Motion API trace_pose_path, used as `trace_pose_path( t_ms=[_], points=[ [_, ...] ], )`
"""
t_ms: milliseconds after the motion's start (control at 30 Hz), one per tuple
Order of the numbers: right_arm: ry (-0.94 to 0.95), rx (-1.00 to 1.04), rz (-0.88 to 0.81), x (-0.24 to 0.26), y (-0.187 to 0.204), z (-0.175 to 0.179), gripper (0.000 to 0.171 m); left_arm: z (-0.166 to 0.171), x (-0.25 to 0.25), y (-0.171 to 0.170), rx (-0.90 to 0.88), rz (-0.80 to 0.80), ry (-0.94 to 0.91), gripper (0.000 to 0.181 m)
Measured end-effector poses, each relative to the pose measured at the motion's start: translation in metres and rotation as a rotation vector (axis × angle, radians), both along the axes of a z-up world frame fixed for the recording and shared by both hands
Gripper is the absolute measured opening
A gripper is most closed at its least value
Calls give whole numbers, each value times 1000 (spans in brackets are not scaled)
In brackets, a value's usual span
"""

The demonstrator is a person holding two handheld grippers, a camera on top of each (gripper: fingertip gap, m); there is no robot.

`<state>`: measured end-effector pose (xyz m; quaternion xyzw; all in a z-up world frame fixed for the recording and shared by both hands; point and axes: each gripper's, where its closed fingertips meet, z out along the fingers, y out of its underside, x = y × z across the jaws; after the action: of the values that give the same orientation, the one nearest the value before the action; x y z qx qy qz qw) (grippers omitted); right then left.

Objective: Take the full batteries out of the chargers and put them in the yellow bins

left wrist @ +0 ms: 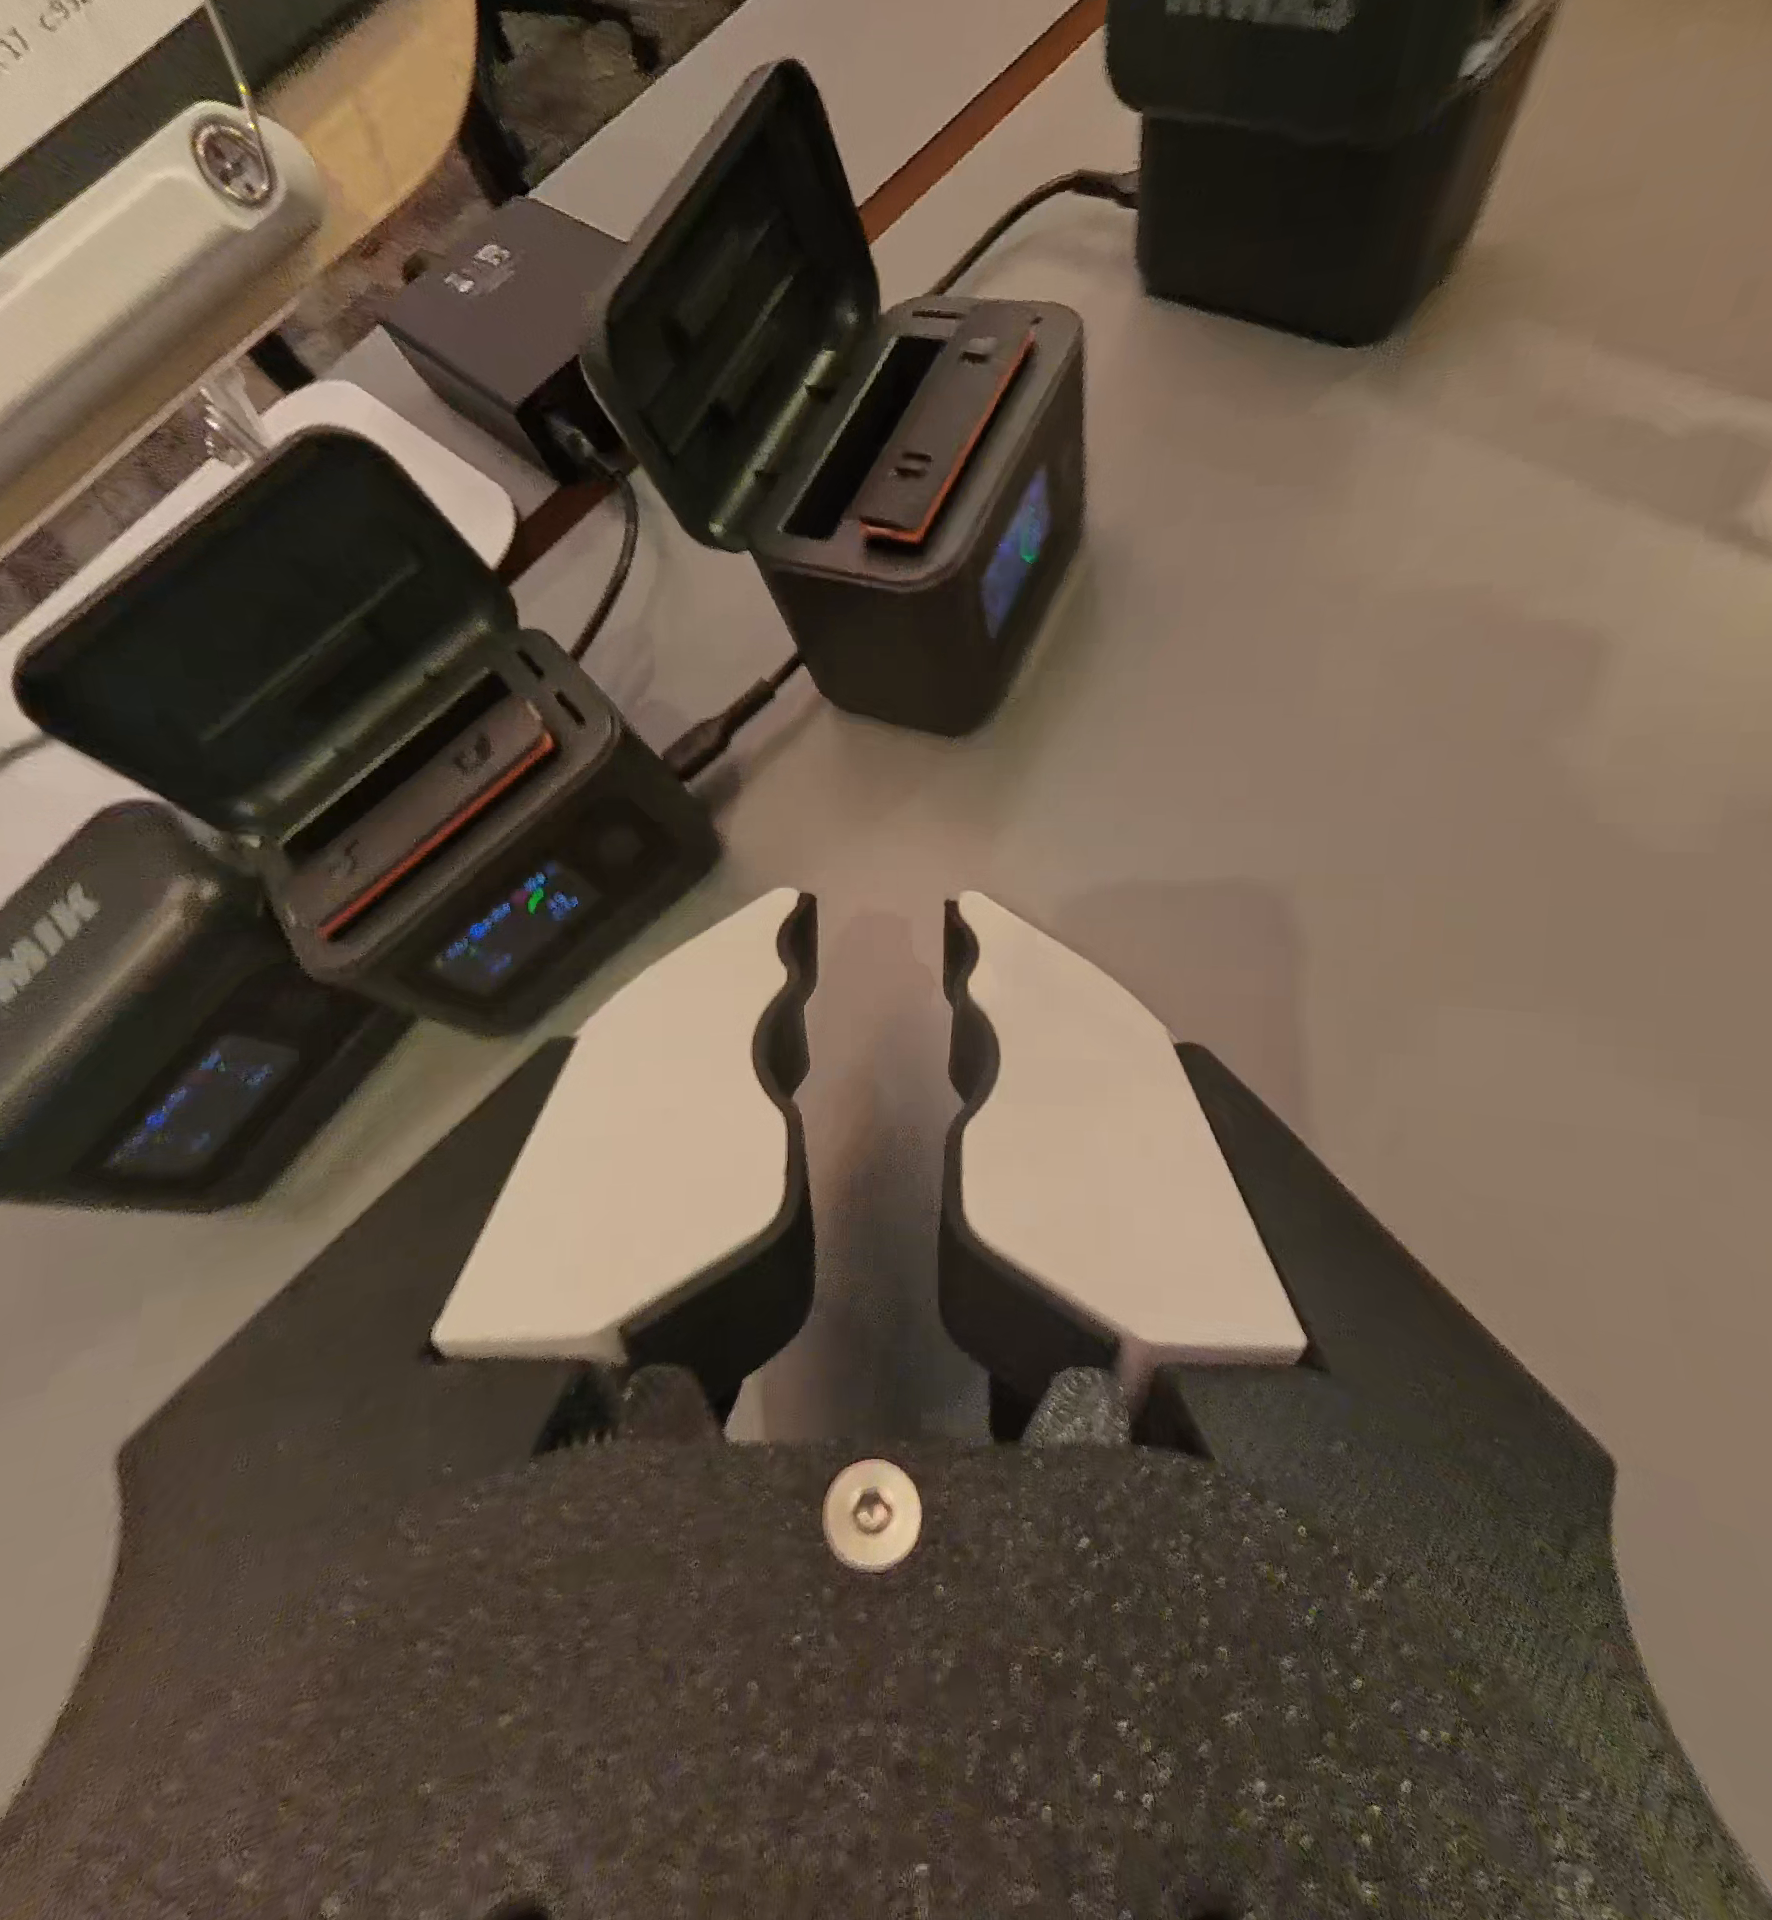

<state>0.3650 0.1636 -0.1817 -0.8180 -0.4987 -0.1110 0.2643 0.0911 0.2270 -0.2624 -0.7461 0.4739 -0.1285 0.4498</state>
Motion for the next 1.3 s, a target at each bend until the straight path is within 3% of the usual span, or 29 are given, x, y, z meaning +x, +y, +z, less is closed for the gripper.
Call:
trace_pose_path(
  t_ms=[200,367,433,533,1000,1300],
  points=[
    [-95,-200,152,-39,41,-45,92,6,-27,-38,-49,-71,-29,22],
    [-148,-367,186,-39,77,-81,117,11,-42,-44,-15,-85,-87,21],
    [-130,-427,201,-44,78,-89,115,10,-44,-42,-13,-94,-106,21],
    [-125,-474,214,-53,76,-97,93,6,-44,-39,-30,-103,-123,20],
    [110,-520,-317,-148,62,-99,93,-1,-42,-42,-35,-115,-89,20],
    [236,-491,-474,-211,64,-98,93,-5,-48,-36,-32,-86,-71,20]
  ],
)
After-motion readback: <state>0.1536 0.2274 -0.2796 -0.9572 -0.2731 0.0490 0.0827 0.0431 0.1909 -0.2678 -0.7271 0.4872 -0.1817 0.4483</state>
